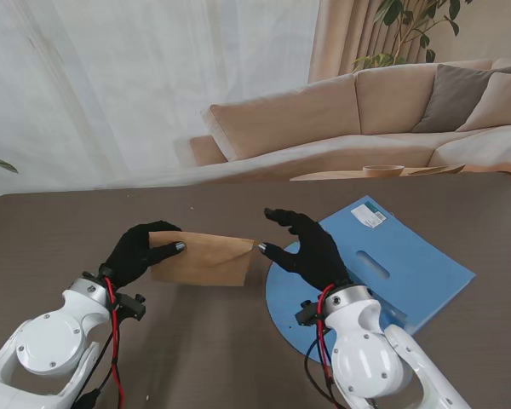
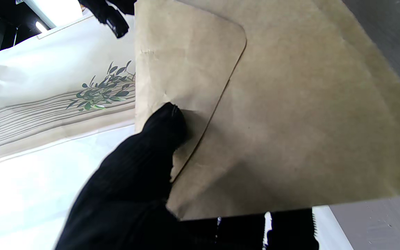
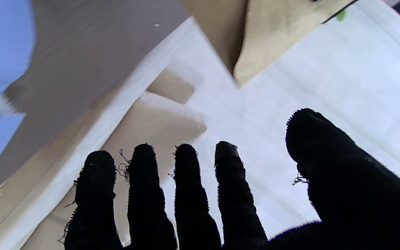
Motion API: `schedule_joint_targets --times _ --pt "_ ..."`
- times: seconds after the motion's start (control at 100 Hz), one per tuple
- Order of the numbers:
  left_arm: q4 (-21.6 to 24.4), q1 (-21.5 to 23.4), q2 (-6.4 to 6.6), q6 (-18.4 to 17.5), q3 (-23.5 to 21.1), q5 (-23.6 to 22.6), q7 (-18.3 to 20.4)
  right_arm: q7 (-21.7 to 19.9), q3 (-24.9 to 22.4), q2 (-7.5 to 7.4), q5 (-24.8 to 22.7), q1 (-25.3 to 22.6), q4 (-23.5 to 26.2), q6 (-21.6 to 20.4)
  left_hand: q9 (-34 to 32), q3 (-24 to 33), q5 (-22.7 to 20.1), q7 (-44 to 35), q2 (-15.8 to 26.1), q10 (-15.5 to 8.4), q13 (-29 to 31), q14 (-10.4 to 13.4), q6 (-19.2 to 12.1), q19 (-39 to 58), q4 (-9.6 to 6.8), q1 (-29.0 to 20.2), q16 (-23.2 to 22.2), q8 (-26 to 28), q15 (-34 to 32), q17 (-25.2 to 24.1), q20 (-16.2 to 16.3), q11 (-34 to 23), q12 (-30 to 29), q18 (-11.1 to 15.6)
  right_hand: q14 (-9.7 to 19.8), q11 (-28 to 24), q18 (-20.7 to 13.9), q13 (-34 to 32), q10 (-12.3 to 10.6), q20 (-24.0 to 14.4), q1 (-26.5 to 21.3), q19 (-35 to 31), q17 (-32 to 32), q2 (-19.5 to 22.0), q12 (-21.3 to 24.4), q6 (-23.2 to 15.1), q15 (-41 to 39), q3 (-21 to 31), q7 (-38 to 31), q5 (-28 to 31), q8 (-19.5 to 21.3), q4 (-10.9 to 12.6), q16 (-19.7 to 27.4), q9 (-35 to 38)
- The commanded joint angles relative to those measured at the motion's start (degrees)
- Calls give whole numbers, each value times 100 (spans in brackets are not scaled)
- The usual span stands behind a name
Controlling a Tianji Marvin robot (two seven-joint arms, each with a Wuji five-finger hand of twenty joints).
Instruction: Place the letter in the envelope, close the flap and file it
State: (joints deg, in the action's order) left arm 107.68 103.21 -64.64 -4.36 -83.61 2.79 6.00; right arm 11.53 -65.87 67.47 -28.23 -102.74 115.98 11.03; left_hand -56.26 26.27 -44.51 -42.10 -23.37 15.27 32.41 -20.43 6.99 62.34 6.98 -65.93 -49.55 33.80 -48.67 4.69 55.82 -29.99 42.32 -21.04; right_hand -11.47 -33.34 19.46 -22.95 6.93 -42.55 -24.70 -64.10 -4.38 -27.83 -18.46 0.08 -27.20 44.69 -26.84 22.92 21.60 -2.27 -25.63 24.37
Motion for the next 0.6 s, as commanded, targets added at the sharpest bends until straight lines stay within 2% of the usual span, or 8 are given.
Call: schedule_joint_targets --times 0.0,0.25,0.44,0.59 --pt "44 37 -26 -2 13 -30 86 -109 -130 -109 -67 -165 91 116 -37 159 -183 -543 413 -16 -9 -7 -178 148 -93 -388 -128 240 -113 -53 -74 -247 148 16 200 -85 -133 54 -155 -27 -26 55 25 71 25 -74 52 -34 -104 26 -25 61 82 -19" --pt "74 50 -27 15 28 -25 85 -661 -875 -276 -952 -602 303 639 -26 130 -179 -540 424 -11 -16 -13 -168 149 -103 -405 -135 248 -105 -59 -86 -246 148 16 204 78 -218 -1 -362 -296 -149 -300 -128 -32 90 -159 -198 361 -212 3 -42 149 -29 129" --pt "122 66 -27 2 13 44 99 -1329 -1315 -408 -1331 -649 86 937 -30 122 -183 -542 419 -3 -17 -20 -168 162 -109 -413 -140 251 -107 -53 -86 -250 147 18 289 108 -350 146 -552 -417 -361 -461 -67 -80 87 -297 -315 847 -330 -96 1 259 -78 47" --pt "133 68 -22 -10 -10 41 121 -1750 -1471 -497 -1622 -573 -248 1090 -29 121 -180 -538 425 0 -14 -20 -171 160 -110 -412 -142 251 -107 -56 -91 -248 145 16 319 142 -400 194 -623 -481 -418 -533 -49 -87 103 -365 -375 1106 -398 -164 22 381 -95 101"
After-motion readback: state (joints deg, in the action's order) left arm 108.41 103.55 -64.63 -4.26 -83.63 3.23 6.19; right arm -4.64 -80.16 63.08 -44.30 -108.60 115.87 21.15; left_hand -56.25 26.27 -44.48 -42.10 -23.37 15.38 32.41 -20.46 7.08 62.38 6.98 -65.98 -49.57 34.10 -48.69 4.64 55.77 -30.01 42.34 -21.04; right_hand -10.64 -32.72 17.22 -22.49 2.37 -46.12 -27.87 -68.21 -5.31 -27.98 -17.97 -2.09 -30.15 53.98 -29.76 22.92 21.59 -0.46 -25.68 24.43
